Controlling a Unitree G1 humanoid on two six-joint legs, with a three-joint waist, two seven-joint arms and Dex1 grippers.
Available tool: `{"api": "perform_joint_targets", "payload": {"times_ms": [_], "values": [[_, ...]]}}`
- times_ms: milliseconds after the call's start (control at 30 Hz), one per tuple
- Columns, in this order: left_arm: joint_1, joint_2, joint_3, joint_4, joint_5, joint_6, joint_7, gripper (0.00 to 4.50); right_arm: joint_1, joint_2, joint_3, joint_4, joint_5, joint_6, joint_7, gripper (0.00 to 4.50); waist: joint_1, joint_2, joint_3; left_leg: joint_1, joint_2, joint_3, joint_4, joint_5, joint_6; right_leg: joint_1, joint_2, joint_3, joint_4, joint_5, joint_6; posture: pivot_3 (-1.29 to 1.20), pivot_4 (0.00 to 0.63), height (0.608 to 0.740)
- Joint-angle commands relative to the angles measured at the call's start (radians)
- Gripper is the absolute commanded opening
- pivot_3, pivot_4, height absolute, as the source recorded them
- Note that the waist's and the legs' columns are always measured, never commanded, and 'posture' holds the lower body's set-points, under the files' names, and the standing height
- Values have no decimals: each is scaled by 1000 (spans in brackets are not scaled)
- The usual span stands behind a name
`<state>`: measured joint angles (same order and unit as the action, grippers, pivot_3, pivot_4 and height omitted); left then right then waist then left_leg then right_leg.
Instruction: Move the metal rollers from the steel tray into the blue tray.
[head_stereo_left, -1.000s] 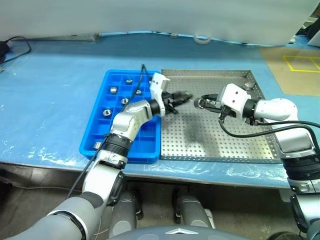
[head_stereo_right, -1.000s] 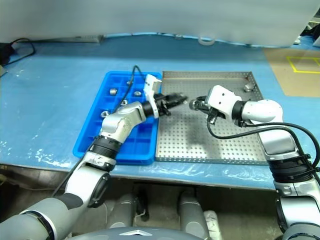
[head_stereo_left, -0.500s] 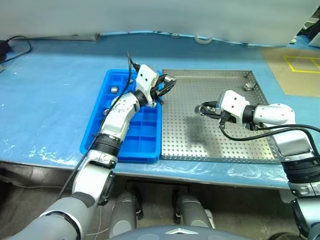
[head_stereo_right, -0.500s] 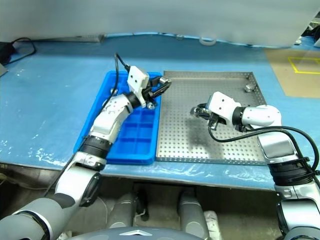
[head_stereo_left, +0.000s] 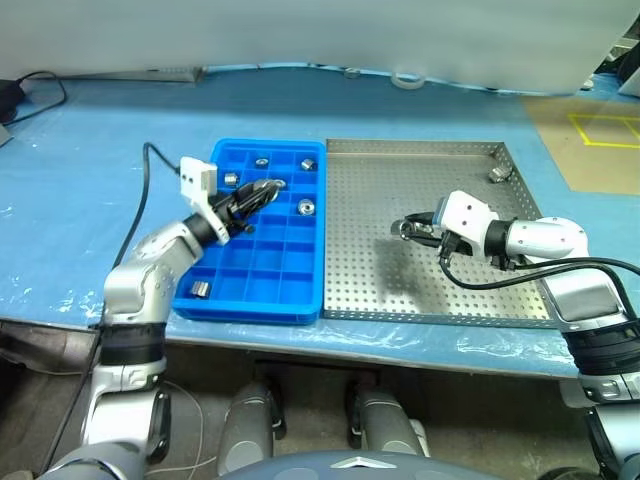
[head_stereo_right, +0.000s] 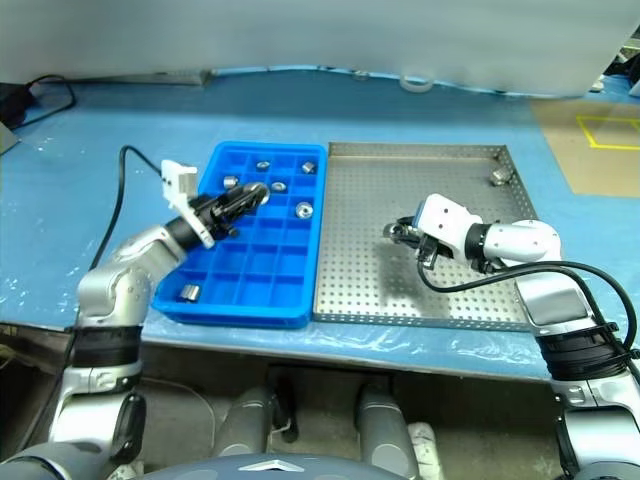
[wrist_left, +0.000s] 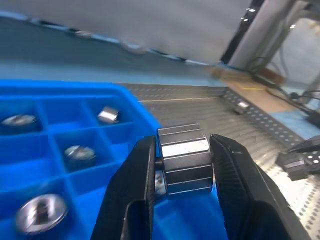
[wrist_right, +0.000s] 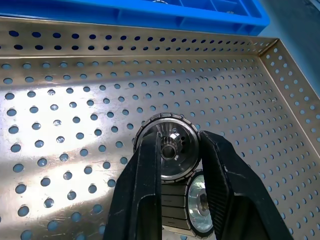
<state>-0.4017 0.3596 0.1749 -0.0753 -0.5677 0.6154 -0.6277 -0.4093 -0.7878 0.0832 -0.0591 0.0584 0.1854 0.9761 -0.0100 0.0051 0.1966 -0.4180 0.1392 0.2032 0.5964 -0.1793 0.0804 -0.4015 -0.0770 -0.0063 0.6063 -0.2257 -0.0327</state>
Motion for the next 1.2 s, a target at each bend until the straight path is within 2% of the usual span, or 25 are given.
{"api": "perform_joint_targets", "payload": {"times_ms": [33, 233, 633, 700, 867, 1200], "values": [[77, 55, -12, -110, -5, 13, -28, 1286, -30, 5, 1, 8, 1, -38, 7, 747, 1, 0, 0, -1, 0, 0, -1, 0, 0, -1, 0, 0, 0, 0, 0, -144, 150, 740], [162, 116, 8, -118, -12, 8, -45, 1286, -64, 19, 29, 38, 4, -56, 30, 747, 12, 0, 0, 0, 1, 0, -1, 1, -1, -1, 0, -1, 1, 0, 0, -112, 150, 740], [205, 124, -23, -76, 19, 5, -41, 1286, -86, 36, 43, 72, -6, -73, 35, 747, 32, 0, 0, 2, 1, 0, -1, 1, -2, 1, 0, -1, 1, 0, 0, -103, 150, 740], [197, 118, -18, -56, 17, 5, -43, 2036, -87, 38, 43, 74, -7, -74, 34, 747, 32, 0, 0, 2, 1, 0, -1, 1, -2, 1, 0, -1, 1, 0, 0, -105, 150, 740], [164, 125, -34, -39, 45, -2, -40, 3587, -83, 35, 37, 68, -6, -71, 33, 747, 30, 0, 0, 3, 1, 0, -2, 1, -2, 2, 0, -1, 1, 0, 0, -111, 150, 740], [-25, 81, -117, -11, -1, 21, -144, 3587, -132, 45, 31, 68, -12, -84, 17, 747, 35, 0, 0, 3, 1, 0, -1, 1, -2, 2, 0, -1, 2, 0, 0, -121, 150, 740]]}}
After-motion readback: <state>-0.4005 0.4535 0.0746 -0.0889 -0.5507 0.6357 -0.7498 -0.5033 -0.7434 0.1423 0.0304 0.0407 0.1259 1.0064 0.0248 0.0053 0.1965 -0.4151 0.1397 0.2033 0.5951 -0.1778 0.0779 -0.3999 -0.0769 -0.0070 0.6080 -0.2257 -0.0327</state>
